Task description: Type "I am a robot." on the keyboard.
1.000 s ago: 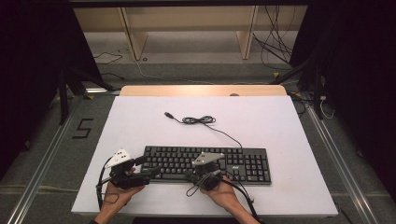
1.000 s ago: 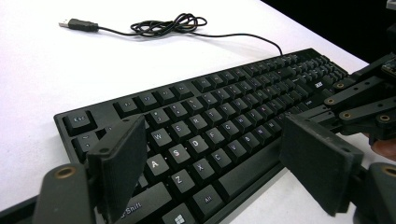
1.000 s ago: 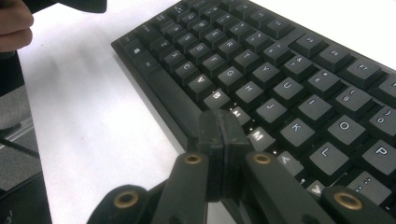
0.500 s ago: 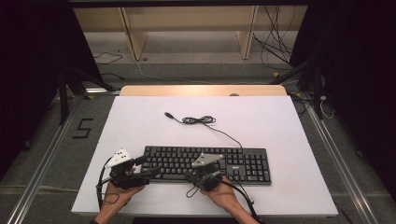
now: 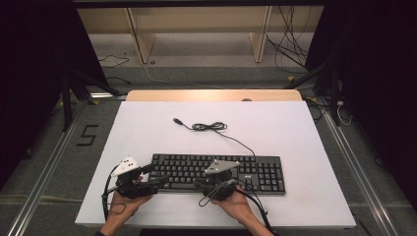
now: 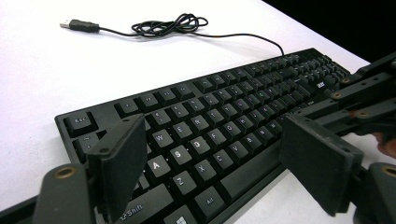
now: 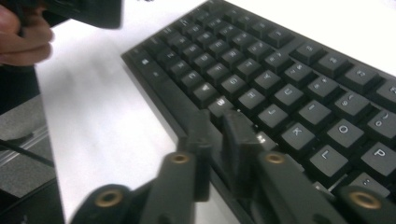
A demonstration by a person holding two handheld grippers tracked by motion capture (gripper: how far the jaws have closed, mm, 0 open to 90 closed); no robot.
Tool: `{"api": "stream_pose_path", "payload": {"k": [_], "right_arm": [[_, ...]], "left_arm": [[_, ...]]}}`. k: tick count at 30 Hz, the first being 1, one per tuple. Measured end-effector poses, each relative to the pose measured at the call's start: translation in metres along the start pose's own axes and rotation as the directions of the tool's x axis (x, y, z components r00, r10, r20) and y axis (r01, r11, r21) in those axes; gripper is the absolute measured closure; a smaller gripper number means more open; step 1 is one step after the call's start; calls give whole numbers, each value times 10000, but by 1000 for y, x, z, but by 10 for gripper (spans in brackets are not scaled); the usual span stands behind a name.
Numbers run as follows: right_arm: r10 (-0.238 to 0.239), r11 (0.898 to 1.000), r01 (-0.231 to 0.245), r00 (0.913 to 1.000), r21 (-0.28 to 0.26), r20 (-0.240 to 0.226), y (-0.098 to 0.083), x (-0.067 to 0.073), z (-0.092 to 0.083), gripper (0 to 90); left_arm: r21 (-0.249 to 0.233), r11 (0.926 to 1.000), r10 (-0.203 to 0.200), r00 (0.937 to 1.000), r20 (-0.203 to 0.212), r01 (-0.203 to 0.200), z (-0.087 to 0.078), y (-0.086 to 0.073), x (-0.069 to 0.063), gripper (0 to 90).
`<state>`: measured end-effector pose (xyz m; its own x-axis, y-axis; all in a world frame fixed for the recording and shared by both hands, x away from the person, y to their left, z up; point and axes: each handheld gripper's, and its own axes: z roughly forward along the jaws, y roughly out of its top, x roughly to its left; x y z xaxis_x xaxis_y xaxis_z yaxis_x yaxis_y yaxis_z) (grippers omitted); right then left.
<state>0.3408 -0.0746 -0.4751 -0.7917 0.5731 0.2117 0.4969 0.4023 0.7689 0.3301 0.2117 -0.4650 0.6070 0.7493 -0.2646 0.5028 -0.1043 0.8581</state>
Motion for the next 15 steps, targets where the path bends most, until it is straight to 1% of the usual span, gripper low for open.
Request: {"api": "stream_pose_path", "payload": {"k": [2,5,7,9,13,15], "right_arm": [[-74,10000,73,10000,-54,-9,1,1,-1,784],[-75,10000,74,9999,-50,-118,1,0,-2,725],[-2,10000,1,9999,-73,-108,1,0,-3,658],[75,10000,-76,9998,-35,-159,2,-1,-4,630],[128,9998,-131,9997,-130,-223,3,-2,-6,540],[156,9998,-158,9997,-111,-196,3,-3,-8,498]], "left_arm": [[6,10000,39,10000,-22,-39,1,0,0,227],[-6,10000,43,10000,-28,-43,2,0,0,228],[7,10000,48,10000,-61,-48,2,0,1,231],[-22,10000,4,10000,-96,-5,3,1,2,237],[-35,10000,-14,9999,-164,14,4,1,4,263],[31,10000,-11,9995,-306,12,5,1,5,287]]}}
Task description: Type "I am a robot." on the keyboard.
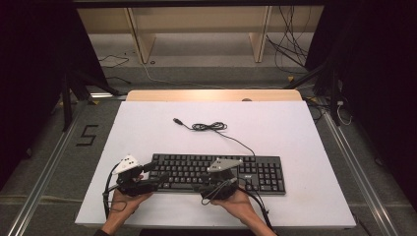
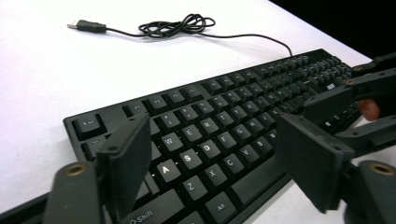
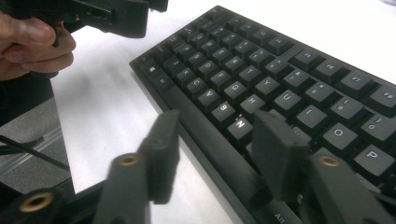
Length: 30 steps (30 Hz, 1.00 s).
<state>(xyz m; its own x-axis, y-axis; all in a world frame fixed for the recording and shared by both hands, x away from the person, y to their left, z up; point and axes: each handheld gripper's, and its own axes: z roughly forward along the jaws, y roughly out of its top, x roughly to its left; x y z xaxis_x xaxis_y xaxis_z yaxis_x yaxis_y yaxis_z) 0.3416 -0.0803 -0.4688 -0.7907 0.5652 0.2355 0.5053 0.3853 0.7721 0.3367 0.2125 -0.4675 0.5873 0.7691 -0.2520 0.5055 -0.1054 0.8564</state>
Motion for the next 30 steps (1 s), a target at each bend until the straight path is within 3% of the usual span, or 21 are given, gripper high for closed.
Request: {"api": "stream_pose_path", "payload": {"k": [4,11,16,24,30], "right_arm": [[80,9999,-80,9999,-100,62,0,-1,-4,442],[80,9996,-78,9999,-263,86,0,-2,-8,414],[71,9996,-68,9999,-276,100,0,-1,-9,403],[-129,9992,133,9999,-379,104,0,0,-12,393],[-135,9989,140,9999,-448,100,0,1,-13,382]], "left_arm": [[111,9999,11,9998,-198,-9,2,0,3,370],[121,9998,-157,9980,-617,165,3,-1,11,606],[591,9982,4,9966,-824,45,8,-2,13,738],[1135,9934,280,9958,-868,-181,16,-3,10,850],[1203,9926,292,9954,-910,-182,18,-3,10,887]]}}
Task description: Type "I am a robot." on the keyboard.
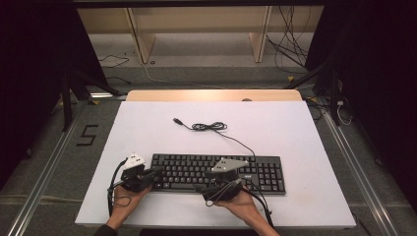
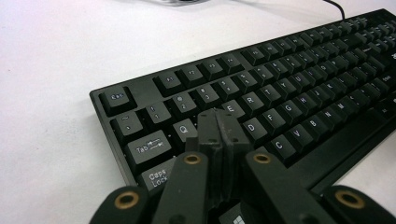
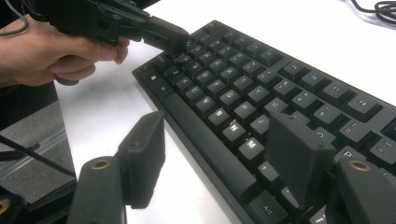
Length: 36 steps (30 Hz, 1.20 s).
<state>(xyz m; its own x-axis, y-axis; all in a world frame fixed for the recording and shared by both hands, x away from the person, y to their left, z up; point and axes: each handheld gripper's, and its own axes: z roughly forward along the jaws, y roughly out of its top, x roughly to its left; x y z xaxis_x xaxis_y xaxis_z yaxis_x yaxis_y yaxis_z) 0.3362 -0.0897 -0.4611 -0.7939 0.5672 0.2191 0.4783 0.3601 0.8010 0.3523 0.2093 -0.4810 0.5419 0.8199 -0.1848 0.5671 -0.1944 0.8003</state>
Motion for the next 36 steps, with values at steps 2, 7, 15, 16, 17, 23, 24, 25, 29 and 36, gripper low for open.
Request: {"api": "stream_pose_path", "payload": {"k": [2,7,15,16,17,23,24,25,29,36], "right_arm": [[-22,10000,22,10000,5,-3,0,0,0,379],[-35,10000,35,10000,-21,-20,0,1,-1,372],[-41,10000,41,10000,-65,-19,0,1,-2,367],[-39,10000,39,10000,-61,-17,0,1,-2,366],[-40,10000,39,10000,-64,-17,0,1,-2,366],[-32,10000,32,10000,-47,-29,0,1,-2,363],[-36,10000,36,10000,-45,-33,0,1,-2,363],[-32,10000,32,10000,-36,-42,0,1,-2,363],[-40,10000,40,10000,-23,-52,0,1,-1,362],[-41,10000,41,10000,-9,-60,-1,1,-1,361]], "left_arm": [[42,10000,-41,10000,4,41,1,0,0,888],[117,9999,-38,10000,-16,38,4,1,1,889],[257,9996,-83,10000,-34,84,4,1,3,889],[273,9996,-93,9999,-39,94,4,1,3,889],[279,9995,-123,9999,-45,124,5,1,3,889],[326,9993,-163,9999,-43,164,5,1,3,889],[353,9993,-154,9999,-47,155,5,1,3,889],[374,9992,-142,9999,-41,144,5,1,3,889],[422,9990,-147,9999,-11,147,6,1,2,889],[492,9987,-158,9999,-21,159,7,1,3,889]]}}
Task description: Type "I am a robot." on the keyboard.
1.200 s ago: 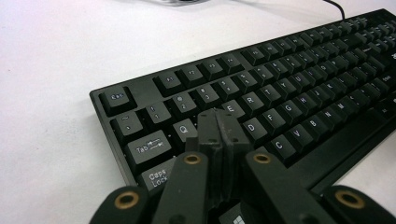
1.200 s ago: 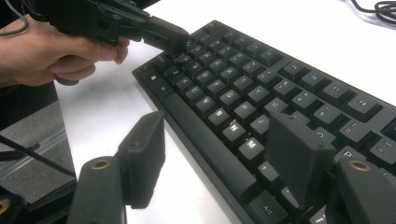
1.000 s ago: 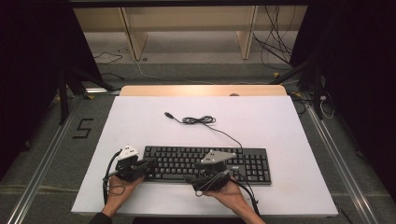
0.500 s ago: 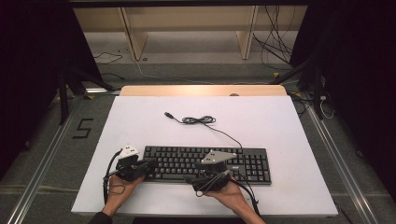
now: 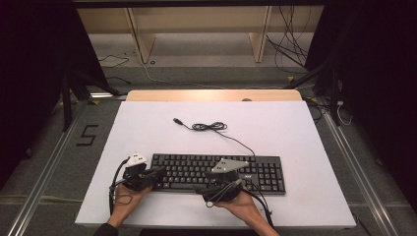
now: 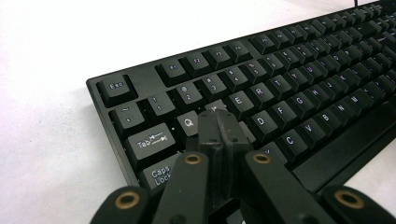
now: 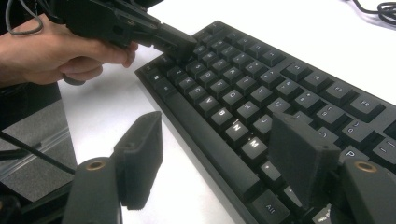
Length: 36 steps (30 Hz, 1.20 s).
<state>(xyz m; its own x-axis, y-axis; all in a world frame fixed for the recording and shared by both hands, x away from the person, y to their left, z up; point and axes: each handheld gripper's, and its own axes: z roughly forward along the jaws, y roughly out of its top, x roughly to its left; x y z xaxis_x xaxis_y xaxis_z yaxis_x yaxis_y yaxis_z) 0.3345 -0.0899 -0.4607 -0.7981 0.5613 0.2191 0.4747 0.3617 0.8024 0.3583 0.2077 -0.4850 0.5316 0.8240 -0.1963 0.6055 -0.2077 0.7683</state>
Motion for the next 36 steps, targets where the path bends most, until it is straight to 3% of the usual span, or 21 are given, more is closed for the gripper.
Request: {"api": "stream_pose_path", "payload": {"k": [11,21,29,36], "right_arm": [[5,10000,-5,10000,-2,-7,0,0,0,361],[6,10000,-6,10000,-27,-6,0,0,0,361],[9,10000,-8,10000,-98,24,0,-1,-1,361],[-13,9999,13,10000,-153,43,1,0,-1,361]], "left_arm": [[247,9997,-7,9998,173,3,3,-1,0,889],[161,9998,-65,9999,113,63,1,0,0,887],[-613,9974,-337,9980,537,370,-10,3,3,762],[-930,9948,-335,9950,937,423,-16,3,0,636]]}}
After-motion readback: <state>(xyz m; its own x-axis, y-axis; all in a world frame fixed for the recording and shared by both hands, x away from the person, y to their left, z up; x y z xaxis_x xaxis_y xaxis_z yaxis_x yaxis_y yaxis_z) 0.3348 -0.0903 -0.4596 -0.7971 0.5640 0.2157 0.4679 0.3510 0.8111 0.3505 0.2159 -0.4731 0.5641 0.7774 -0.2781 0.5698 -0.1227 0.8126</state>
